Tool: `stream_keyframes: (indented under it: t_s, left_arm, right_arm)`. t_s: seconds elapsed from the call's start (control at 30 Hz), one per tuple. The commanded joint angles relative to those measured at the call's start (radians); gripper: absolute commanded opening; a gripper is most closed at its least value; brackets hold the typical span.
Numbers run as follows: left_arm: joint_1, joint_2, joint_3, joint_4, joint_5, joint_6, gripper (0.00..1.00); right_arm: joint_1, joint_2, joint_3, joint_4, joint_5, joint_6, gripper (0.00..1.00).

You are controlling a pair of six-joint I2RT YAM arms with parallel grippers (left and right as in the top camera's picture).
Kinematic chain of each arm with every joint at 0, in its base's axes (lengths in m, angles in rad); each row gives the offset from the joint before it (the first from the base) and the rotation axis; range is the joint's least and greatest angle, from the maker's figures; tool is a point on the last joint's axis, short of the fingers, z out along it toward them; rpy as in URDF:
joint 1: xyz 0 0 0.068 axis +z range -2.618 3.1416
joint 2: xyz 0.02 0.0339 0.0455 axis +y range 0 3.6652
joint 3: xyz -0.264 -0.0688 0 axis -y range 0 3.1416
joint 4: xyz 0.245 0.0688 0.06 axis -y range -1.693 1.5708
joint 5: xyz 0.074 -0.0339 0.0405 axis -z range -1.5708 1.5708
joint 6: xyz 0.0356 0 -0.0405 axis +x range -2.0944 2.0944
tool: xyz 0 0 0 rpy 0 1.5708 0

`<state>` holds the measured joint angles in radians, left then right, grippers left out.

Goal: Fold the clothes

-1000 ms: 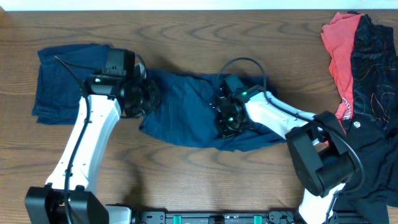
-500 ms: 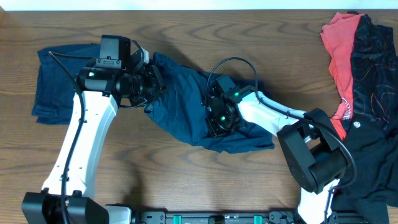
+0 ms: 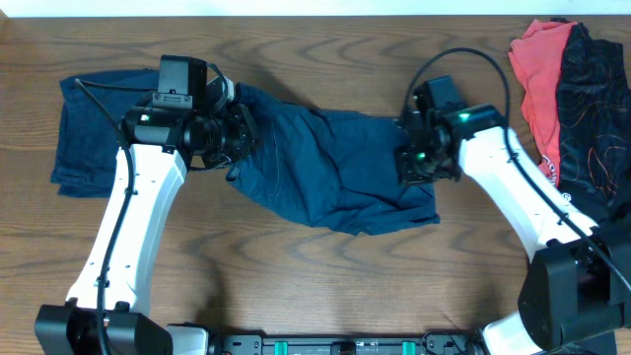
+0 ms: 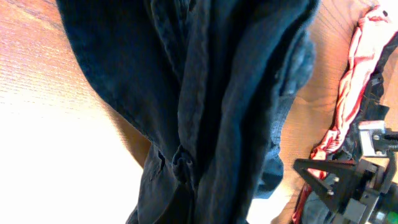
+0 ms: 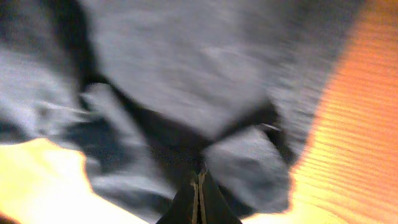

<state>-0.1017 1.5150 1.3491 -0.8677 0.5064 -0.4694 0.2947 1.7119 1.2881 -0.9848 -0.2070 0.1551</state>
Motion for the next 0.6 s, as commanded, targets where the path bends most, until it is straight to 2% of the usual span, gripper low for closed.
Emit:
stream_keyframes:
  t_s: [0.0,0.27,0.4,0.57]
  left_arm:
    - [0.0,-0.002,0.038,0.009,-0.029,0.034,0.06]
    - [-0.003,-0.002,0.041,0.044,-0.028,0.058,0.06]
    - [-0.045,-0.002,0.041,0.087,-0.029,0.056,0.06]
    - [-0.146,0.001,0.041,0.153,-0.083,-0.032,0.06]
  right_arm:
    - [-0.035,0.038,-0.042,-0.013,0.091,-0.069,0.01]
    - [-0.039,0.107,-0.164,0.077,0.095,-0.058,0.01]
    - [-0.038,0.121,-0.209,0.142,0.065,-0.055,0.01]
    - [-0.023,0.121,-0.265,0.203,0.045,-0.036,0.01]
